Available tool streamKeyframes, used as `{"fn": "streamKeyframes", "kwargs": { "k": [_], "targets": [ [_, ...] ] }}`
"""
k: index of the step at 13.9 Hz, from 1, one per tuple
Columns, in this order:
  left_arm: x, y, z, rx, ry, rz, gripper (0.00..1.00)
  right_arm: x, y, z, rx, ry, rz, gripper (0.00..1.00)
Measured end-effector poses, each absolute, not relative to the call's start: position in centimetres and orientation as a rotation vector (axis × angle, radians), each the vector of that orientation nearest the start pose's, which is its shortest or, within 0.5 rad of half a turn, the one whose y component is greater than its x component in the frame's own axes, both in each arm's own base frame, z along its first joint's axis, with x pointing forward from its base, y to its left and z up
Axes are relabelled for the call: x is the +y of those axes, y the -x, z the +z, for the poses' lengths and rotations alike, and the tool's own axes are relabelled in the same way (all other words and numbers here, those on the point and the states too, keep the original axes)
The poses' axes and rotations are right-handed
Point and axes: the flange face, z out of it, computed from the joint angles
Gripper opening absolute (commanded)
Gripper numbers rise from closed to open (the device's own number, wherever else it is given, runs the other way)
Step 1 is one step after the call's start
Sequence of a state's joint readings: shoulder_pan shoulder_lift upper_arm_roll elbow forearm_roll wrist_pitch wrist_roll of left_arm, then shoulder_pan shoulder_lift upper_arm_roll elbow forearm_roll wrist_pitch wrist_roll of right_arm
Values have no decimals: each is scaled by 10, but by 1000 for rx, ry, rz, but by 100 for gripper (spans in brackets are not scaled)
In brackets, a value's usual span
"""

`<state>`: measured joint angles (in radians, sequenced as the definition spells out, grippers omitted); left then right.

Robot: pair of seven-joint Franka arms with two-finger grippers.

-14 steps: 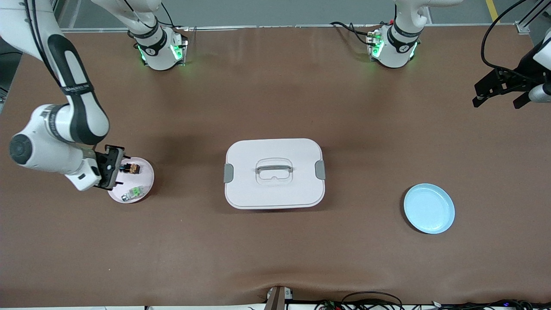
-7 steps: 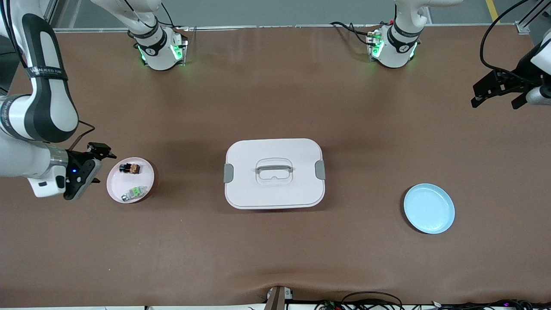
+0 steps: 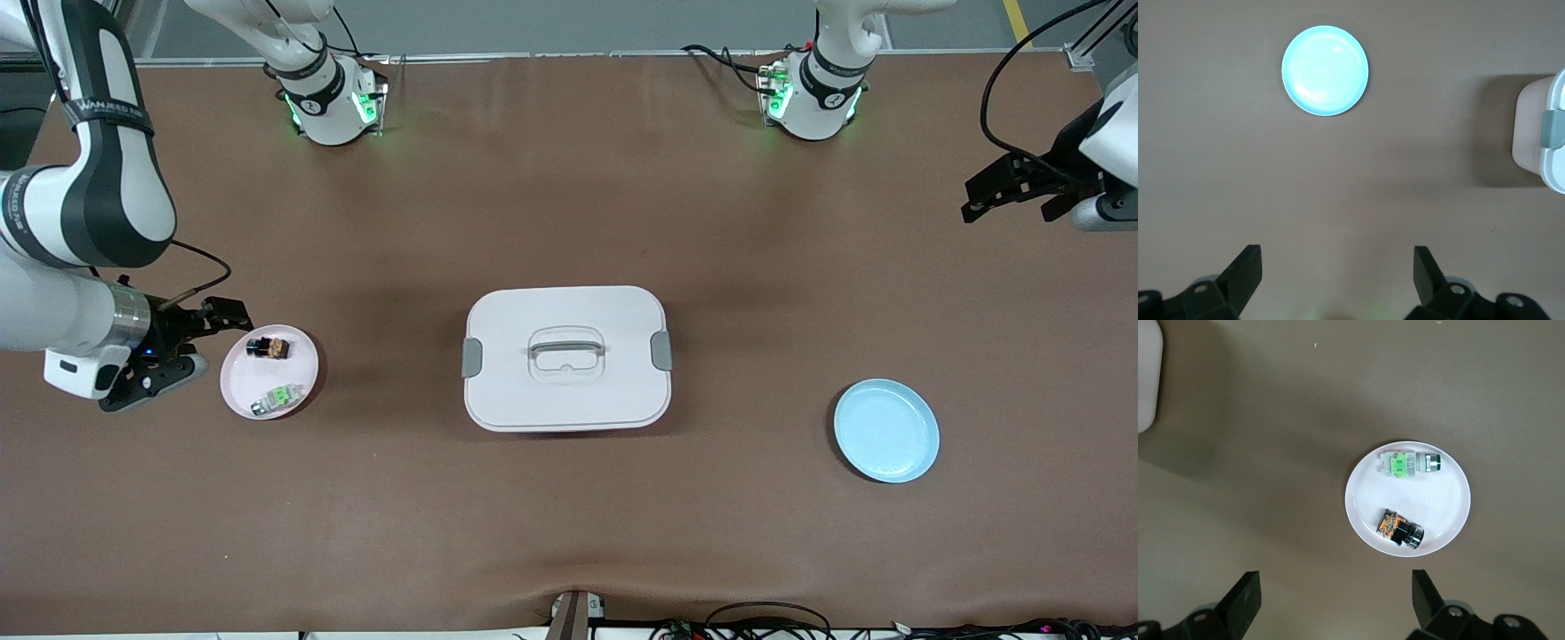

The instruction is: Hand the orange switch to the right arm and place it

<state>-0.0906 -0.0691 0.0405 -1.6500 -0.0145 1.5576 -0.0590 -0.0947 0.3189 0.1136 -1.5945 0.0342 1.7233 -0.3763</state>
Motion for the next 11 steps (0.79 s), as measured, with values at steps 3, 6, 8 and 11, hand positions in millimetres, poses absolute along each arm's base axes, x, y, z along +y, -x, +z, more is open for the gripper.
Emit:
{"fn": "streamKeyframes", "kwargs": {
  "k": [3,6,8,11],
  "targets": [
    [-28,-534,617,-14,3156,56,100,-10,-629,465,-390,3011,308,100],
    [-28,-534,619,-14,3156,49,100,-33,-626,508,-317,3019,331,100],
    [-27,-534,619,-15,3156,49,100,-46,-627,518,-287,3026,305,100],
    [-27,-534,620,-15,3156,49,100,-53,-629,536,-269,3039,244,100]
  ]
}}
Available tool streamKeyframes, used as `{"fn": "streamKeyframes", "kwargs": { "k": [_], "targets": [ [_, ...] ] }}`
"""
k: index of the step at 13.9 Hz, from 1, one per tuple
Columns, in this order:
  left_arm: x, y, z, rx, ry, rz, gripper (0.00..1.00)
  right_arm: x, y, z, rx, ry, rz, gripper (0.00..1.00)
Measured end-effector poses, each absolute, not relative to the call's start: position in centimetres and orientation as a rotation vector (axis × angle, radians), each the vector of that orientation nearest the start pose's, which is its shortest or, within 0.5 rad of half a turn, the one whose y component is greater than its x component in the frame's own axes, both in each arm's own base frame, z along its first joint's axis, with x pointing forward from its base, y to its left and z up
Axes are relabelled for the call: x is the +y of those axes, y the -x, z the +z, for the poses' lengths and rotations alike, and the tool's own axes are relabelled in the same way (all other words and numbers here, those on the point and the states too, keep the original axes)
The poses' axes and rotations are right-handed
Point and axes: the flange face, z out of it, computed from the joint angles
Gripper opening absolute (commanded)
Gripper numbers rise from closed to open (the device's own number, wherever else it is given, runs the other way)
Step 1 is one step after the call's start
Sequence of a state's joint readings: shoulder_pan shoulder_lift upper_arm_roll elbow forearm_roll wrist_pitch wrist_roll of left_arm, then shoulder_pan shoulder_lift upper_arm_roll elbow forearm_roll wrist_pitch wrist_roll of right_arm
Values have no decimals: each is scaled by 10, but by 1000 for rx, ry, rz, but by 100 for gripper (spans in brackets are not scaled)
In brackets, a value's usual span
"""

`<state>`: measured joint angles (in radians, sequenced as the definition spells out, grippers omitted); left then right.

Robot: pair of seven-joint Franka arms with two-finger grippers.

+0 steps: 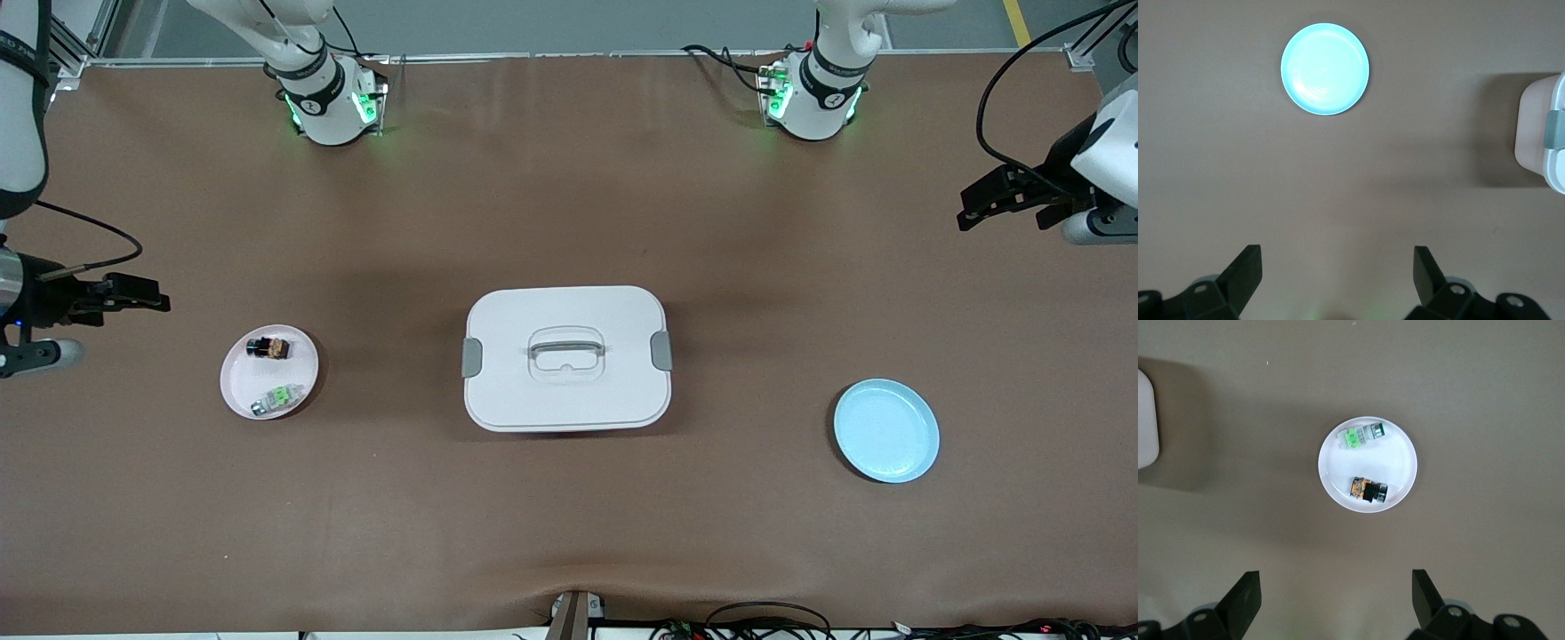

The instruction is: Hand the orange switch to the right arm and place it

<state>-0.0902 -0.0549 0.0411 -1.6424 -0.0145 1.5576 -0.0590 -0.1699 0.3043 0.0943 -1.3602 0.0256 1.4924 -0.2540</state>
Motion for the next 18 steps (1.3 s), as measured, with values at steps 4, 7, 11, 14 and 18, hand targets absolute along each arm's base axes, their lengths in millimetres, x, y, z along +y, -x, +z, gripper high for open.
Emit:
{"fn": "streamKeyframes", "kwargs": {
  "k": [4,7,11,14,18],
  "targets": [
    [-27,-534,620,-15,3156,49,100,-55,-624,571,-261,3058,162,100],
    [-27,-534,620,-15,3156,48,100,-54,-616,594,-253,3070,128,100],
    [-27,-534,620,-15,3156,48,100,-78,-600,607,-92,3075,195,100],
    [-27,-534,620,-15,3156,48,100,-92,-595,605,15,3071,234,100],
    [-28,-534,620,-14,3156,47,100,-87,-583,619,27,3050,263,100]
  ]
}}
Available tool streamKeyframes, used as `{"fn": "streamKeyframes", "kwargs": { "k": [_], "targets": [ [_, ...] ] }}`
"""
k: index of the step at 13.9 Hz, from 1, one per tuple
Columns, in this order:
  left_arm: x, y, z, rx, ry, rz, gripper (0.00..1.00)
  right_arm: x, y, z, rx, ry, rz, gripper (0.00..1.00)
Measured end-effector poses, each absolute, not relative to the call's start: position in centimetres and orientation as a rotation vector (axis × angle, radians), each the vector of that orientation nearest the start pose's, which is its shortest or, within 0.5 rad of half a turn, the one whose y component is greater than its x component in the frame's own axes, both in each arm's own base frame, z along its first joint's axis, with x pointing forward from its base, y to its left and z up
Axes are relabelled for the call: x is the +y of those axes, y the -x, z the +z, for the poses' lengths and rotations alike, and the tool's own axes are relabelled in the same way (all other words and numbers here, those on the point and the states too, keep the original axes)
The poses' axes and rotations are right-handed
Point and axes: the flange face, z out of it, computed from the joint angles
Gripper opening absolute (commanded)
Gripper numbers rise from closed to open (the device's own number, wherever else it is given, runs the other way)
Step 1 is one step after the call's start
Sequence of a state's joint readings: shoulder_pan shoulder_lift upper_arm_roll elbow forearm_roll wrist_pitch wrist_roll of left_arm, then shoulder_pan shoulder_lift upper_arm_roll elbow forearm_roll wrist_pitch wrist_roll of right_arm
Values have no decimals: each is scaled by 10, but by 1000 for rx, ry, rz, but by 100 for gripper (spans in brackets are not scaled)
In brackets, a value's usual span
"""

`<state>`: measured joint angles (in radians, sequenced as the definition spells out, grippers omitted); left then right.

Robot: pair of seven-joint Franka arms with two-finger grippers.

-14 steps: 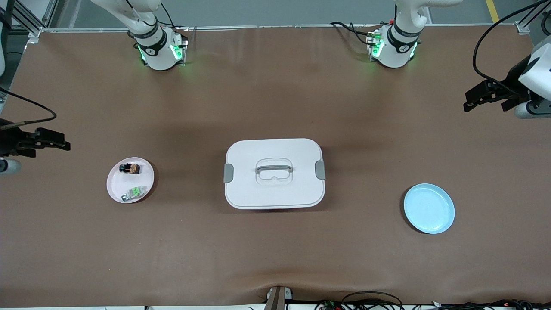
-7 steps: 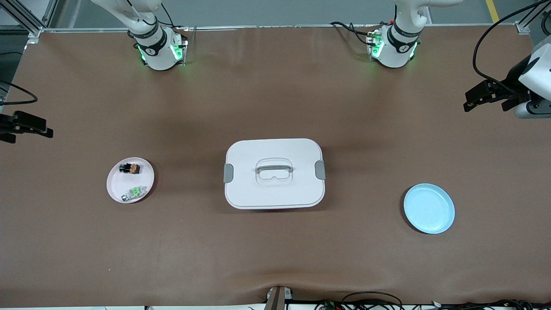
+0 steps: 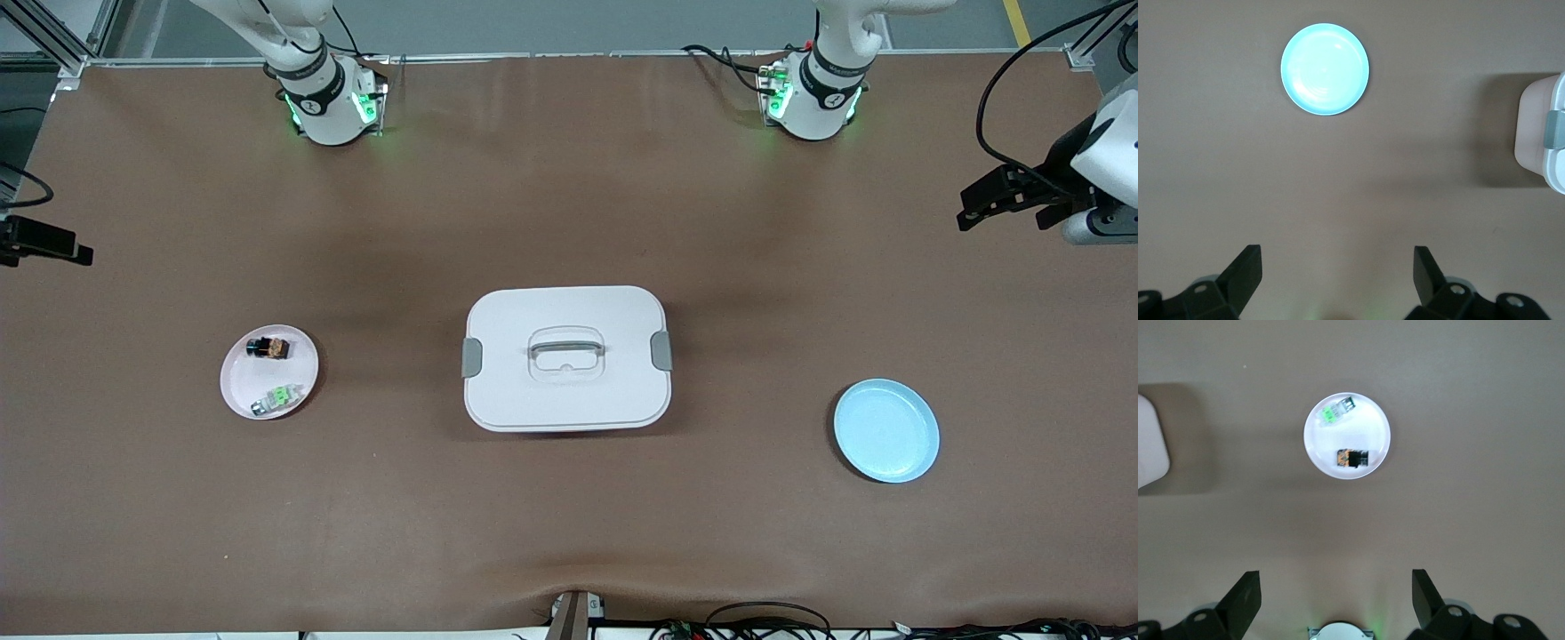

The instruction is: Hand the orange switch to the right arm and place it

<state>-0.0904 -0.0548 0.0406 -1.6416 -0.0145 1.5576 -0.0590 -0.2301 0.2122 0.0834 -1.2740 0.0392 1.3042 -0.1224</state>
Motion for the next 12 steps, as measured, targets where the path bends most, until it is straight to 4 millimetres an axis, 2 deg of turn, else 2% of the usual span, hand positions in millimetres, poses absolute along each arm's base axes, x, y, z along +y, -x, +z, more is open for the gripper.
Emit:
{"fn": "streamKeyframes", "kwargs": {
  "k": [3,5,7,12],
  "targets": [
    [-28,-534,620,-13,3156,46,100,-75,-574,638,0,3061,221,100],
    [-28,-535,621,-13,3156,45,100,-61,-574,642,-20,3078,209,100],
    [-29,-535,621,-11,3156,42,100,-56,-575,641,-11,3094,208,100],
    [-29,-535,625,-10,3157,29,100,-78,-570,639,46,3079,198,100]
  ]
}}
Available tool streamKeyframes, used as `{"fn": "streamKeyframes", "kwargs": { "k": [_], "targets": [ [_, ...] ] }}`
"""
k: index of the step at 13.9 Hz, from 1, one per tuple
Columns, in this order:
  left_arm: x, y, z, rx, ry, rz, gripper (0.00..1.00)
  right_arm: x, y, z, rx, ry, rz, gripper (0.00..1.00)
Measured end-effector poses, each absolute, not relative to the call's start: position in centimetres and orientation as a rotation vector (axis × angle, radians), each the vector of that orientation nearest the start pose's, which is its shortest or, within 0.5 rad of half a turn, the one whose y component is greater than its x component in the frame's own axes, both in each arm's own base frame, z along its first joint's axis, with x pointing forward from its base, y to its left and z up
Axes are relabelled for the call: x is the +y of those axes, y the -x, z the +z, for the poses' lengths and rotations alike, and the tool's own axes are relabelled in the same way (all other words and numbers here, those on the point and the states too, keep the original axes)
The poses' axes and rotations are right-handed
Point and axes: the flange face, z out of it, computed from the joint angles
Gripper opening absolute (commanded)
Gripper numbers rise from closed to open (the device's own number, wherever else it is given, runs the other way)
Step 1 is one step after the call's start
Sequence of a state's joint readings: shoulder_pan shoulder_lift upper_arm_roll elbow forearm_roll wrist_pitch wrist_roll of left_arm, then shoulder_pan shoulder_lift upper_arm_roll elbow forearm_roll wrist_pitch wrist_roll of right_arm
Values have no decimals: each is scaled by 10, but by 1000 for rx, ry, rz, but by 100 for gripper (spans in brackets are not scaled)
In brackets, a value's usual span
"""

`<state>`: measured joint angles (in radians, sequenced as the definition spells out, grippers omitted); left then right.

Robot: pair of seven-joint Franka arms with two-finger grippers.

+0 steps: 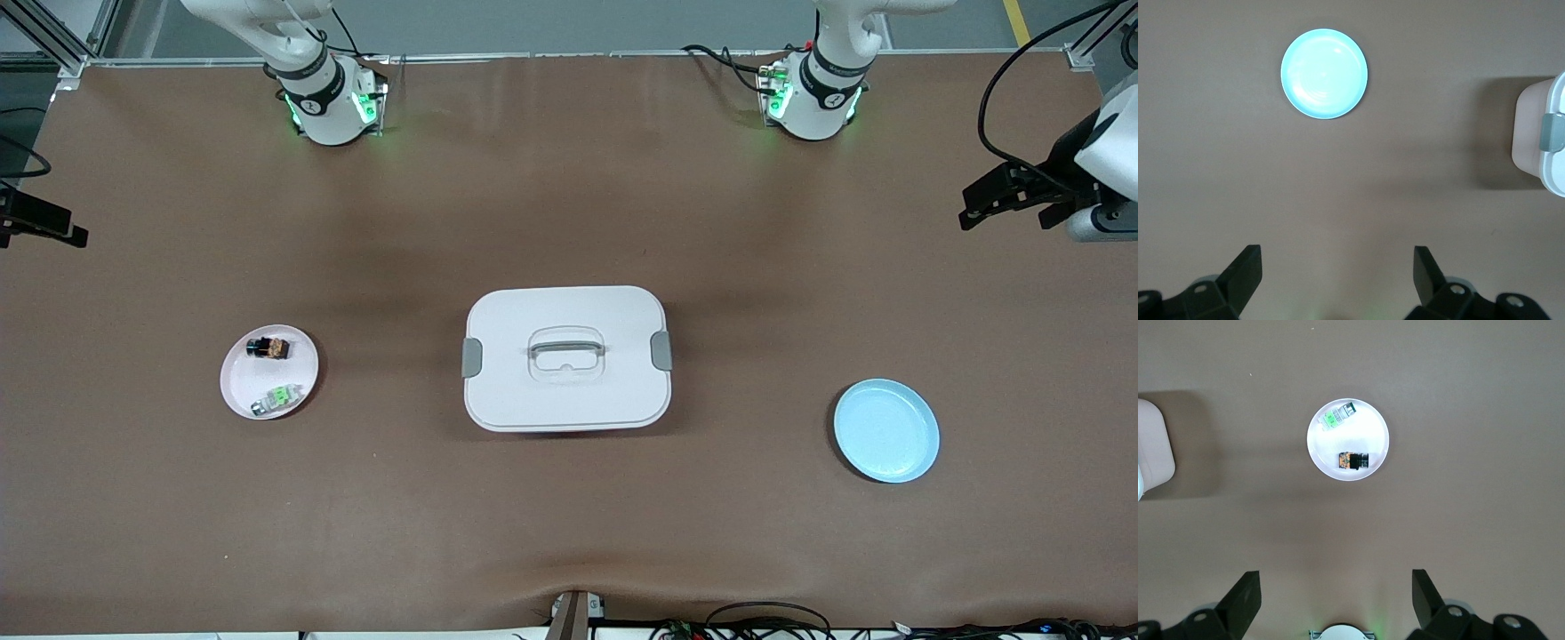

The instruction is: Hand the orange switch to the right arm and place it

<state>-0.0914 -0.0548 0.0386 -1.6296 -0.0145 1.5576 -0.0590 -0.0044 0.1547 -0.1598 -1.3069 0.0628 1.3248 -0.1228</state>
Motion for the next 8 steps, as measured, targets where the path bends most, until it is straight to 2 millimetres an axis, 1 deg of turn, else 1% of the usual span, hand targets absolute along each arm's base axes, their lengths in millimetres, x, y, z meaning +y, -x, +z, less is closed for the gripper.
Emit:
{"fn": "streamKeyframes", "kwargs": {
  "k": [2,5,8],
  "targets": [
    [-29,-535,626,-10,3157,28,100,-78,-564,639,44,3076,161,100],
    [-29,-535,626,-10,3157,28,100,-76,-548,635,38,3071,118,100],
    [-29,-535,625,-10,3157,29,100,-61,-542,641,-7,3092,98,100]
  ]
}}
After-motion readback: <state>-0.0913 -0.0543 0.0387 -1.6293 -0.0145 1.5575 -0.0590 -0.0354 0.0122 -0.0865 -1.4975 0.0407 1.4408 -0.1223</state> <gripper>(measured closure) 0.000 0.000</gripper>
